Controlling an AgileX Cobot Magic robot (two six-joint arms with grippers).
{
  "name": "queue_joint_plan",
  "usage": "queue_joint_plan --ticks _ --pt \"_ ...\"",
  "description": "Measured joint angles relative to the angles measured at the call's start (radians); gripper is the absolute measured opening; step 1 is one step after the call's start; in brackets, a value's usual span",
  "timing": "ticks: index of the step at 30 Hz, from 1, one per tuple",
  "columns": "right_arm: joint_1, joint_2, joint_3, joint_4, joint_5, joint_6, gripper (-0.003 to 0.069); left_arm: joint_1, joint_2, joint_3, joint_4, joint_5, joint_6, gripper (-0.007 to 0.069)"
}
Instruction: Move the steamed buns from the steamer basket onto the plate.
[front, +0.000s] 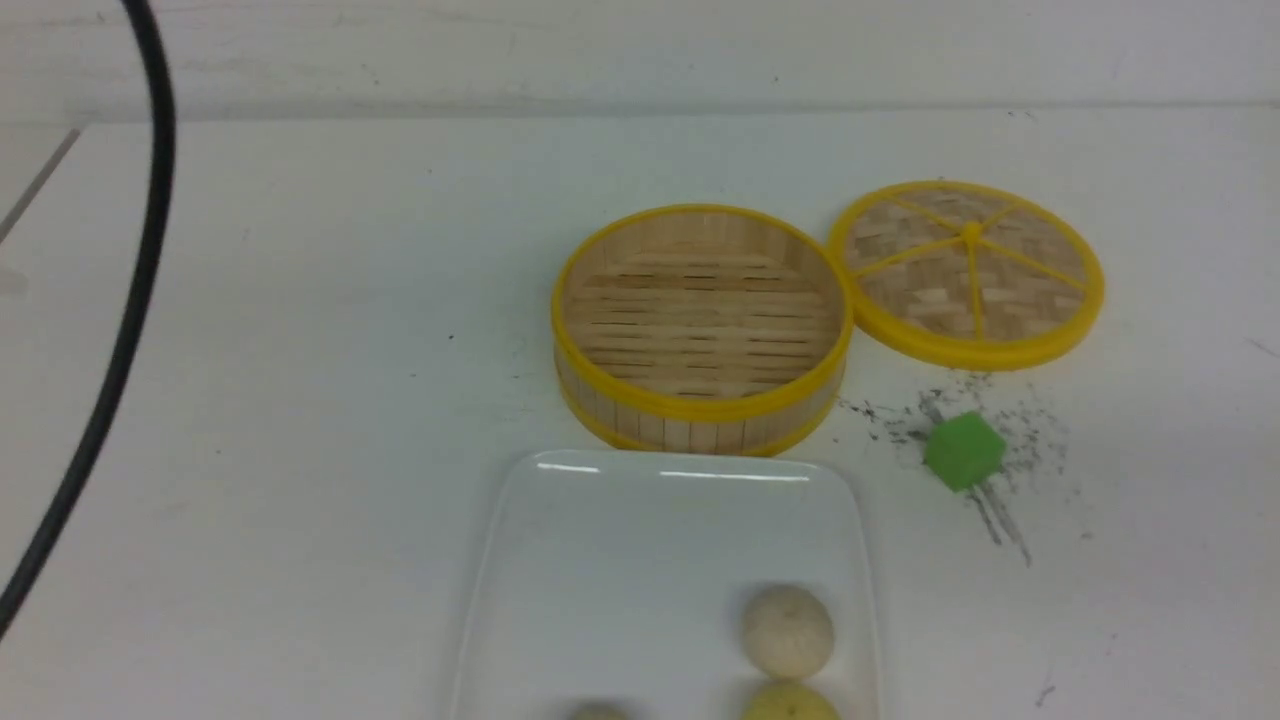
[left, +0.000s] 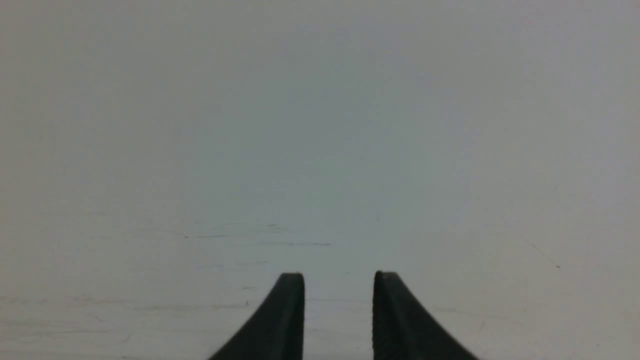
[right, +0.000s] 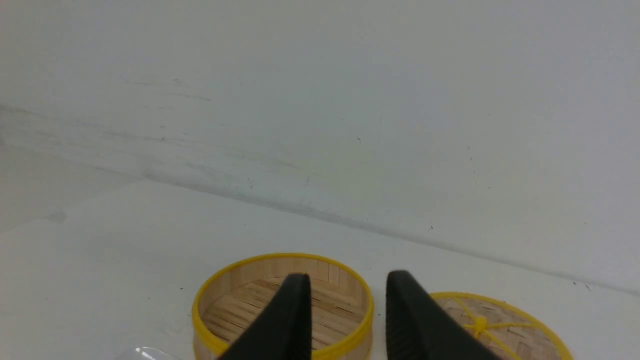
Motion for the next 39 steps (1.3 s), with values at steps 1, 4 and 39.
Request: queue_joint_plan --ticks 1,4,39 --pt "0.000 0.000 0.000 0.000 0.000 0.000 0.0239 0.000 -0.001 0.000 -0.001 -0.001 -0.016 0.0224" --pt "0.000 0.001 0.000 0.000 0.000 0.000 0.0239 0.000 -0.003 0.002 -0.001 0.015 -0.096 0.0224" --pt "0.000 0.001 0.000 0.000 0.000 0.000 0.0239 0.000 0.124 0.153 0.063 1.062 -0.483 0.0234"
